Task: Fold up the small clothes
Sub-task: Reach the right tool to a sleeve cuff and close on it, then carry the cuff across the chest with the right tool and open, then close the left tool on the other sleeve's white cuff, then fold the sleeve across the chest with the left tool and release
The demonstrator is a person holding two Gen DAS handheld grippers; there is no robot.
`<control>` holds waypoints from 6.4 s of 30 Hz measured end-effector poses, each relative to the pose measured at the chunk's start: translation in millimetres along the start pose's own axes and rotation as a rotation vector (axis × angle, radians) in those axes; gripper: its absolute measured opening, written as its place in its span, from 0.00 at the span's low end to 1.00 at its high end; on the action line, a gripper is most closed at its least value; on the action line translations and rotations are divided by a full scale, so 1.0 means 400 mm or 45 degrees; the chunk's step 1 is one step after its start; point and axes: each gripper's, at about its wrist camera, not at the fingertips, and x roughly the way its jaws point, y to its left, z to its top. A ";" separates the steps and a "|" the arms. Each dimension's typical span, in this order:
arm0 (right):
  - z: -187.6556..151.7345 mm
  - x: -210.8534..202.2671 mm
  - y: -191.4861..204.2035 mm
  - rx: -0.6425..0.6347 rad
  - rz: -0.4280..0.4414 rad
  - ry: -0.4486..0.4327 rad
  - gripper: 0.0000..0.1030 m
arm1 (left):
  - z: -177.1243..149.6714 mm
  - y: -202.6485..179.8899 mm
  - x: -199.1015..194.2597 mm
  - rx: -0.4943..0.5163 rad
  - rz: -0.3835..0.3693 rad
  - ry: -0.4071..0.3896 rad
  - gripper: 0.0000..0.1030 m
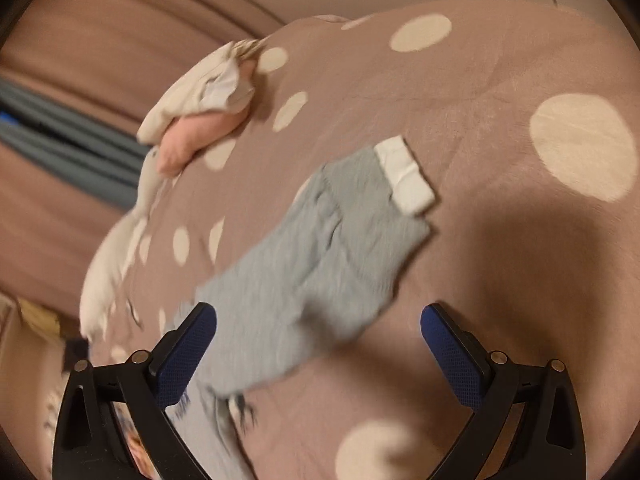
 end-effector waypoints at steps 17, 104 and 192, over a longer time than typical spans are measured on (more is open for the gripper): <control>0.033 -0.025 0.248 -0.304 -0.057 -0.146 0.15 | 0.039 0.118 -0.032 -0.140 0.001 -0.050 1.00; -0.680 0.136 0.565 -1.102 0.029 0.508 0.60 | 0.268 0.830 -0.186 -0.860 -0.423 -0.522 1.00; -0.684 0.361 0.760 -1.310 0.272 0.510 0.29 | 0.327 0.326 0.074 -0.293 -0.468 -0.125 0.82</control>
